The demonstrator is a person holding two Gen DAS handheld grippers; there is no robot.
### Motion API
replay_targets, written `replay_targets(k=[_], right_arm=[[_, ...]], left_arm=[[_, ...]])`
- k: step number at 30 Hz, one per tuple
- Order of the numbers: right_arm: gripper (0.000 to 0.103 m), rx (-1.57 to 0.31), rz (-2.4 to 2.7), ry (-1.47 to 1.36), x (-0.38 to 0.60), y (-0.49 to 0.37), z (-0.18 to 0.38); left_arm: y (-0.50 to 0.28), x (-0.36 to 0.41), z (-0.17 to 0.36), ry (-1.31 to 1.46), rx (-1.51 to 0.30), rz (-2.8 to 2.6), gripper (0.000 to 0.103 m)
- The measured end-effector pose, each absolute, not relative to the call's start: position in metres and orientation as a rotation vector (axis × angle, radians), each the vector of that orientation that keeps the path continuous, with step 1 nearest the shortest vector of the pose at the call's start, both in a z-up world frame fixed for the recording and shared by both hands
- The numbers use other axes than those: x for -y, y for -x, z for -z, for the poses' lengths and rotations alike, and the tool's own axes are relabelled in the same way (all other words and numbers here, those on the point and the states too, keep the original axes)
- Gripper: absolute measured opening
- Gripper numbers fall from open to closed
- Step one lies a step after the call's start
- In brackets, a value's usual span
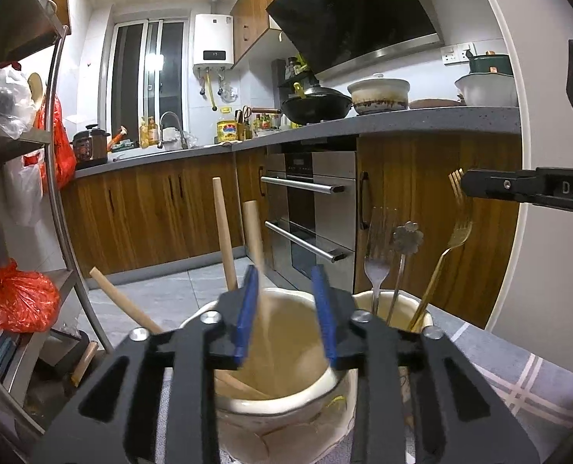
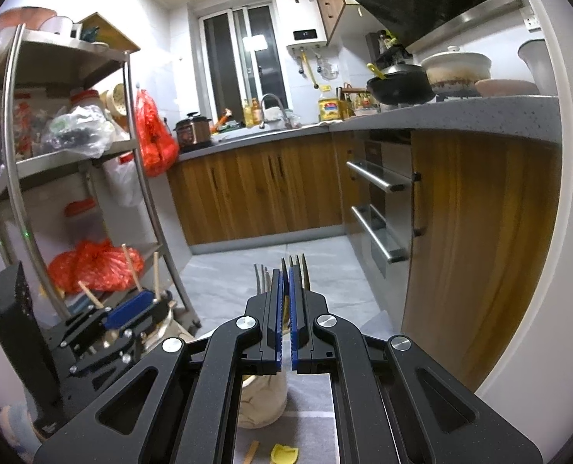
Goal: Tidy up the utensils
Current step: 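Open both tools to release the chopstick and gold fork into the holder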
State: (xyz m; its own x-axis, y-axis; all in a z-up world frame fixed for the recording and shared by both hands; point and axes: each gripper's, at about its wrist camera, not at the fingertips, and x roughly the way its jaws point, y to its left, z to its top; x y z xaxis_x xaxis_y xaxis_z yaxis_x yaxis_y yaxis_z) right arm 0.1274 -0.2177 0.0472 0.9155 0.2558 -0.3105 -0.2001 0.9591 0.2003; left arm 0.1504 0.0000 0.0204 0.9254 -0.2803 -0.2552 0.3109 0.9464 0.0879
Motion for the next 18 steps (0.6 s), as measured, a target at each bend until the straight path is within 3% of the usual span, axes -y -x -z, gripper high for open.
replay_targets(k=[11, 15, 18], right_arm=[[0.006, -0.346, -0.243, -0.162, 0.217, -0.129, -0.047], [0.021, -0.337, -0.248, -0.166, 0.216, -0.125, -0.047], [0.040, -0.325, -0.254, -0.168, 0.217, -0.120, -0.050]], left_arm=[[-0.146, -0.004, -0.023, -0.117, -0.239, 0.295, 0.043], [-0.143, -0.004, -0.026, -0.112, -0.233, 0.297, 0.049], [-0.137, -0.004, -0.030, -0.106, -0.225, 0.302, 0.055]])
